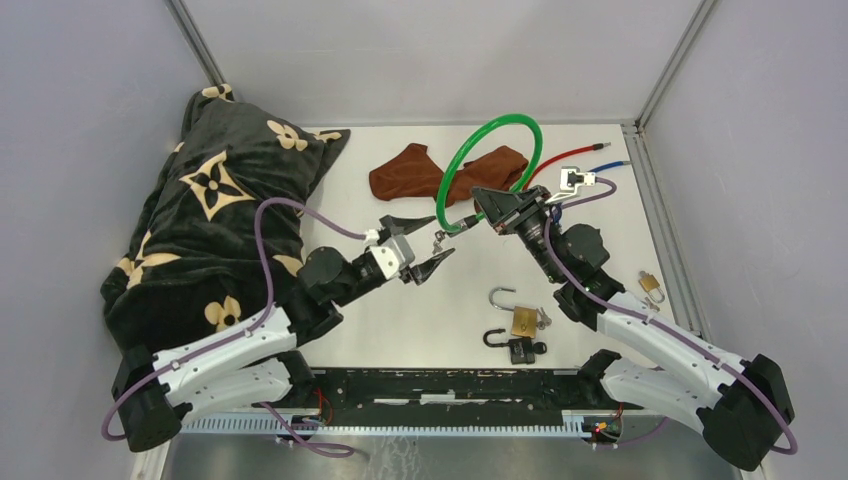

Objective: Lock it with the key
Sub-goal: Lock the lock.

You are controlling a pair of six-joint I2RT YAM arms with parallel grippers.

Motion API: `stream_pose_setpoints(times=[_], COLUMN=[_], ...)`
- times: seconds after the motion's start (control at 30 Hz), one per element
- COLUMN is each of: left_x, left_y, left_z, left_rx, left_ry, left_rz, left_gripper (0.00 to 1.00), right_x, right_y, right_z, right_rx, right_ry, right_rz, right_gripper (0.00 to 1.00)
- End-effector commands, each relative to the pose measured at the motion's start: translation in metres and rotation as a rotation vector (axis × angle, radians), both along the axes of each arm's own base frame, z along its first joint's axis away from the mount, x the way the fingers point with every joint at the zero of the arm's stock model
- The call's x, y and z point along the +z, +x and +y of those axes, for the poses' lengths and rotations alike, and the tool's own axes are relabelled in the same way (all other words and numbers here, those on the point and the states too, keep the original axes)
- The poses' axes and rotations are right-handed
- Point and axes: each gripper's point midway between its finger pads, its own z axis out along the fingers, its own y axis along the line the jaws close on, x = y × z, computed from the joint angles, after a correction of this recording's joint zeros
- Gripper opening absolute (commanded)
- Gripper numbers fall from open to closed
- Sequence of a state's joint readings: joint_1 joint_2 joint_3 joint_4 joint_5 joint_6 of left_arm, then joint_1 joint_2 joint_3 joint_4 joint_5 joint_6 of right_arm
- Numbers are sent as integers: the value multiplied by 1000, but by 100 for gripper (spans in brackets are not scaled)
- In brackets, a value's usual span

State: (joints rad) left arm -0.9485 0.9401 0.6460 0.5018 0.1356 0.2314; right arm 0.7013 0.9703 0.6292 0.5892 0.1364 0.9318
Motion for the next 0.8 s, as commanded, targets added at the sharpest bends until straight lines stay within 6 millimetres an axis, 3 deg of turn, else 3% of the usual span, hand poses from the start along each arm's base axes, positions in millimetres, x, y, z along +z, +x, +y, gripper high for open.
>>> stream_pose_setpoints(times=[0.0,0.13,0.23,0.33,0.6,0.77], left_x=[0,-14,-6,-1,-5,-17], left_y=[3,6,14,10,7,7], left_z=[30,44,48,42,22,7], left_rx=[112,210,328,305,243,190], left_ry=[144,245,276,281,281,291], left_rz=[-332,-570,-683,-748,-736,-683], left_gripper=[69,63,62,62,59,57], right_x=[40,38,38,37,36,37], right_y=[-6,-3,-2,-1,0,-1], right_z=[-12,-9,-6,-4,1,-1], right_rx=[-18,-16,-4,-4,16,11], right_ry=[110,102,99,96,88,85], right_rz=[-91,-83,-81,-78,-80,-86], right_gripper=[0,0,0,0,0,0])
